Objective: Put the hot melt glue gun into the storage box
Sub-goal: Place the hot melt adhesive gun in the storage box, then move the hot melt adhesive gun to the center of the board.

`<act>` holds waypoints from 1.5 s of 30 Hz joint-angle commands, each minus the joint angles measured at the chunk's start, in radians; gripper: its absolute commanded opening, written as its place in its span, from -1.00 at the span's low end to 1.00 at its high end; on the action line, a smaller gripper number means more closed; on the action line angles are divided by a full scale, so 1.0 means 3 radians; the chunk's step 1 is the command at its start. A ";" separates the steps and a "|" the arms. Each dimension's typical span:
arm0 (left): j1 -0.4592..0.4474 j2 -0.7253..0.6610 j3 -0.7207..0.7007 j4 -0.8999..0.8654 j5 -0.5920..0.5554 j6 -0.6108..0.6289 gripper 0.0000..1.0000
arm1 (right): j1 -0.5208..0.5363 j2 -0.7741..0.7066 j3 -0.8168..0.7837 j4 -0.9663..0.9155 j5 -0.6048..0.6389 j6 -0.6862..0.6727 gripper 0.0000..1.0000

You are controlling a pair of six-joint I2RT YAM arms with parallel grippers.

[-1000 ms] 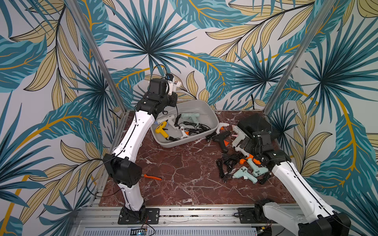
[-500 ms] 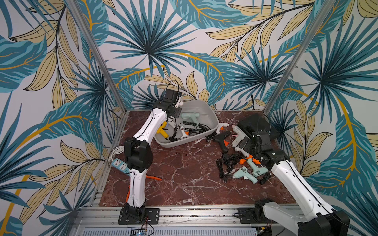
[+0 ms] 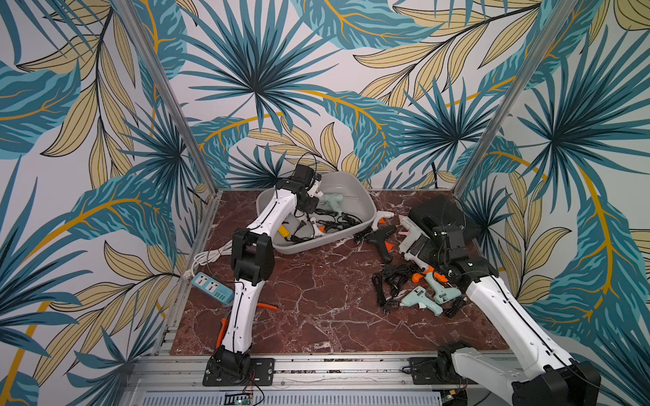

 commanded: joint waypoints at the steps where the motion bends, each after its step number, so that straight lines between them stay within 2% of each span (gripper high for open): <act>1: -0.0009 0.0074 0.0125 -0.0072 0.0152 -0.0010 -0.96 | -0.0003 0.0026 -0.0054 -0.0101 0.0071 0.0034 0.99; 8: -0.0019 0.0295 0.0125 -0.0141 0.0174 -0.0043 -0.72 | -0.0004 0.0157 -0.0061 -0.0192 0.0097 0.0070 0.99; 9: -0.0023 0.0309 0.0120 -0.0146 0.0161 -0.0048 -0.66 | -0.0003 0.0175 -0.0061 -0.0202 0.0099 0.0070 0.99; 11: -0.0020 0.0334 0.0120 -0.0152 0.0104 -0.0056 -0.32 | -0.0005 0.0220 -0.0056 -0.0218 0.0109 0.0059 0.99; 18: -0.0015 0.0347 0.0140 -0.0126 -0.0053 -0.0144 0.06 | -0.0007 0.0356 -0.0031 -0.0282 0.0086 0.0001 0.95; 20: -0.0019 0.0330 0.0145 -0.0115 -0.0102 -0.0173 0.21 | -0.0008 0.0394 -0.0028 -0.0302 0.0093 0.0000 0.94; 27: -0.0020 0.0017 0.0121 -0.0144 -0.0159 -0.0327 0.61 | -0.0062 0.0443 -0.0017 -0.0411 0.0037 -0.0072 0.91; 31: -0.0044 -0.0330 0.0005 -0.0165 -0.0193 -0.0434 0.99 | -0.0173 0.0376 -0.0056 -0.0619 -0.0162 -0.0107 0.91; 34: -0.0043 -0.0672 -0.0275 -0.0045 -0.0381 -0.0555 1.00 | -0.0331 0.0220 -0.0230 -0.0668 -0.0498 -0.0114 0.90; 38: -0.0047 -0.1146 -0.0749 0.0190 -0.0400 -0.0737 1.00 | -0.0528 0.0027 -0.0469 -0.0668 -0.0970 -0.0116 0.90; 45: -0.0145 -0.2041 -0.1715 0.0643 -0.0236 -0.1108 1.00 | -0.0724 -0.0007 -0.0758 -0.0641 -0.1150 -0.0090 0.95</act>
